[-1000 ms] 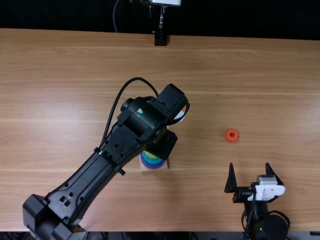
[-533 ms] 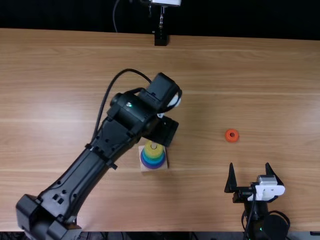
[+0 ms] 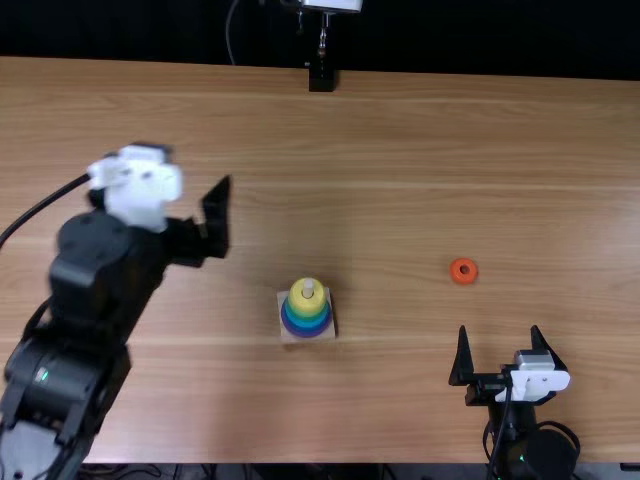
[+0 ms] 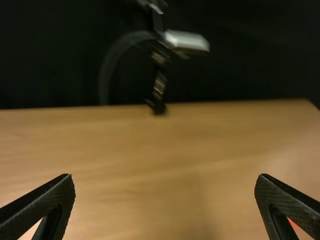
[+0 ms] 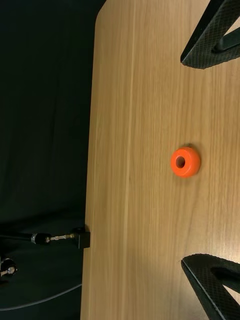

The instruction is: Build the Hanoi tower: stack the rings onto the peg from bottom to top in this color order: purple, dark blue, light blue, dark green, light green, yellow, orange.

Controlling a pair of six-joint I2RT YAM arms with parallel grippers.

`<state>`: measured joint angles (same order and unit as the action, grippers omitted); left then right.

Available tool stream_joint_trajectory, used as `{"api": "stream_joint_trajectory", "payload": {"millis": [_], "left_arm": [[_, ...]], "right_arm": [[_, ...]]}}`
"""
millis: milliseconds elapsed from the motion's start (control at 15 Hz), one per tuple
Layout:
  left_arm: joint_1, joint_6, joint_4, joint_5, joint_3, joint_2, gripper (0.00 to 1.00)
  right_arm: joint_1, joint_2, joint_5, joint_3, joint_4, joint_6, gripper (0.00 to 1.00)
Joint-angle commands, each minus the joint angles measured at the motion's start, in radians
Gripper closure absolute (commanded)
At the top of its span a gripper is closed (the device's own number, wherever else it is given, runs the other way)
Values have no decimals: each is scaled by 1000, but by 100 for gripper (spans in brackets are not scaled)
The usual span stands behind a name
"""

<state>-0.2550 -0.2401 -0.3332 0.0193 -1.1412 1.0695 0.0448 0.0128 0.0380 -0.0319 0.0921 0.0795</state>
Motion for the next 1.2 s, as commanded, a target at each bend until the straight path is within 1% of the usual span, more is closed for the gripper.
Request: {"api": "stream_joint_trajectory", "payload": {"millis": [0, 67, 133, 267, 333, 467, 600, 667, 867, 933, 1000, 1133], "left_arm": [[80, 3, 33, -10, 163, -112, 0], [117, 3, 46, -8, 274, -212, 0], [131, 3, 55, 3, 383, -312, 0], [163, 6, 125, 3, 601, -488, 0], [166, 8, 180, -8, 716, -574, 0], [166, 8, 263, -8, 946, -776, 0], [169, 8, 256, -12, 1045, -933, 0], [171, 10, 254, -12, 1068, -974, 0], [171, 10, 256, -14, 1123, -1025, 0], [169, 14, 254, -30, 1127, -1050, 0], [169, 38, 254, -58, 1137, -1069, 0], [172, 155, 252, -51, 1141, -1069, 0]], "right_arm": [[-11, -13, 10, 12, 12, -8, 0], [-11, -13, 10, 12, 12, -8, 0], [-11, -13, 10, 12, 12, -8, 0], [-11, -13, 10, 12, 12, -8, 0], [-11, -13, 10, 12, 12, -8, 0], [-11, -13, 10, 12, 12, -8, 0], [-11, -13, 10, 12, 12, -8, 0], [-11, -13, 10, 12, 12, -8, 0], [-11, -13, 10, 12, 12, -8, 0], [-11, -13, 10, 12, 12, -8, 0], [-11, -13, 10, 12, 12, -8, 0], [-11, -13, 10, 12, 12, -8, 0]]}}
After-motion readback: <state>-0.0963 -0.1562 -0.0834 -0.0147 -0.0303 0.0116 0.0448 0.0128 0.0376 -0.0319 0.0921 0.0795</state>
